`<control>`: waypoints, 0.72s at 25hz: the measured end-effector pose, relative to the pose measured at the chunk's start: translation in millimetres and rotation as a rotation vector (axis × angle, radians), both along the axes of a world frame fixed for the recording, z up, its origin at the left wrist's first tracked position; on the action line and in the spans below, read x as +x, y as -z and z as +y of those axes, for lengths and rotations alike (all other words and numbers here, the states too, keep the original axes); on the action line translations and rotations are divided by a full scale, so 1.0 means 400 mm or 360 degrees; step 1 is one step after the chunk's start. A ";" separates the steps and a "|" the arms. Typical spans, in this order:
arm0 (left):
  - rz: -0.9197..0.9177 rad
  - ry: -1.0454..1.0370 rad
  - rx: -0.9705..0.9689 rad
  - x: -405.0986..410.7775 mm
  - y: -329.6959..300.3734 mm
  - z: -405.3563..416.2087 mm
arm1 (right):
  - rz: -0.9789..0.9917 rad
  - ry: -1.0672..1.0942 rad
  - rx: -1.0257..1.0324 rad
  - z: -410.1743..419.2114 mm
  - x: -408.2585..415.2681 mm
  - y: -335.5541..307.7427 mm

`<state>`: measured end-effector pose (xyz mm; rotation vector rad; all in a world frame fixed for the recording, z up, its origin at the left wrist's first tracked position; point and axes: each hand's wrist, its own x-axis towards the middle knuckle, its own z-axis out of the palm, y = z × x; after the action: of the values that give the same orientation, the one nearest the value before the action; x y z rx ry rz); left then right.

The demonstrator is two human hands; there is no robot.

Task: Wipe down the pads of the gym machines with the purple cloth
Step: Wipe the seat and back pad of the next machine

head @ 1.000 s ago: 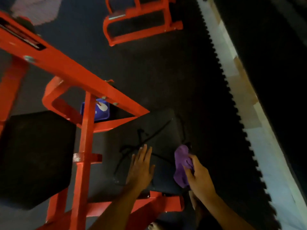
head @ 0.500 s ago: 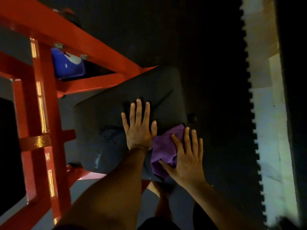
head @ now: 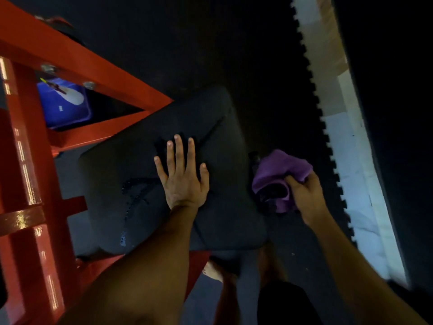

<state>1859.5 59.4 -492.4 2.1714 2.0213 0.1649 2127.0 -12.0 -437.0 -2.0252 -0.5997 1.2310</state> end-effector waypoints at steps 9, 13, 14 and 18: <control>0.0010 0.0000 0.0055 -0.003 0.007 -0.012 | -0.0170 -0.0456 0.0024 0.078 -0.184 0.057; 0.0039 0.0006 0.0067 0.003 0.009 -0.007 | -0.0257 -0.0469 0.0152 0.310 -0.189 0.053; 0.0049 0.0004 0.0076 0.002 0.009 -0.009 | -0.0235 -0.0503 0.0203 0.378 -0.185 0.052; 0.0049 -0.0001 0.0068 -0.002 0.015 -0.001 | 0.0010 -0.0573 0.0246 0.575 -0.163 0.054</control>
<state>1858.8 59.1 -498.3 2.2124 2.0532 0.1775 2061.8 218.0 -458.5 -1.8346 -1.0578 1.3466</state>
